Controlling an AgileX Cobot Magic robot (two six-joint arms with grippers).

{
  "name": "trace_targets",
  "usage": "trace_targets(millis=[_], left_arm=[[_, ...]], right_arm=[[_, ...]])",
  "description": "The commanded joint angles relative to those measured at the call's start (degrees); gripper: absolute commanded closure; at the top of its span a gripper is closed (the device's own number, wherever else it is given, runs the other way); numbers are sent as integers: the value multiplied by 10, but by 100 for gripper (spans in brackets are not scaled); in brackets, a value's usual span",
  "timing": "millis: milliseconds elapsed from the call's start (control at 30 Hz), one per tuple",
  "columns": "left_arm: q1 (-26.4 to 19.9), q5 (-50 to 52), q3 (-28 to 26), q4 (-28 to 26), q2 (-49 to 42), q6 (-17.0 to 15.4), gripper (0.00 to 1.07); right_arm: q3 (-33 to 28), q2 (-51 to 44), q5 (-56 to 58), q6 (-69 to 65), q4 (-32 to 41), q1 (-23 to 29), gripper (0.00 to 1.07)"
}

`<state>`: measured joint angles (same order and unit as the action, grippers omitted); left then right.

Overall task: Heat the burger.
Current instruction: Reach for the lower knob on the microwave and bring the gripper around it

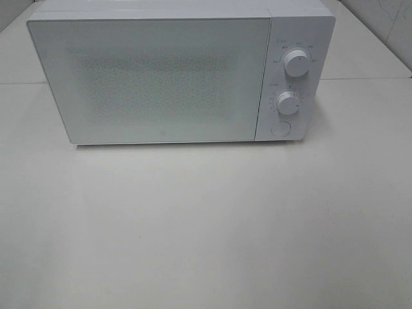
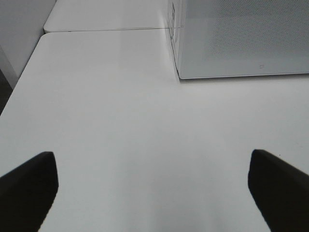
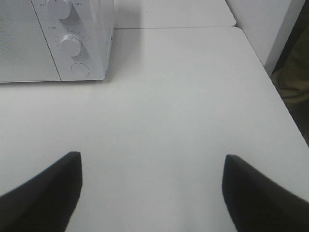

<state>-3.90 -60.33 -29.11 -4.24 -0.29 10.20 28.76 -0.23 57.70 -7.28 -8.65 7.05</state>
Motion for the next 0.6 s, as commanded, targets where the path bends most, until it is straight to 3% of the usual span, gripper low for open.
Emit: trace_targets(millis=[33,200,267,333,400,600], left_arm=[[-1,3,1,-3,-11,-4,4],[-1,3,1,-3,-11,-4,4],[-1,3,1,-3,-11,-4,4],[-1,3,1,-3,-11,-4,4],[-1,3,1,-3,-11,-4,4],[-1,3,1,-3,-11,-4,4]], right_arm=[[5,-13,-12,1,-6,-2,32],[15,28,-65,11,-14,-2,32],[15,86,-200,14,-17,-2,32],[15,101,-241,14,-22,-2,32],[14,141,-363,14,-52,-2,32],[2,209,-533,14,-115,-2,32]])
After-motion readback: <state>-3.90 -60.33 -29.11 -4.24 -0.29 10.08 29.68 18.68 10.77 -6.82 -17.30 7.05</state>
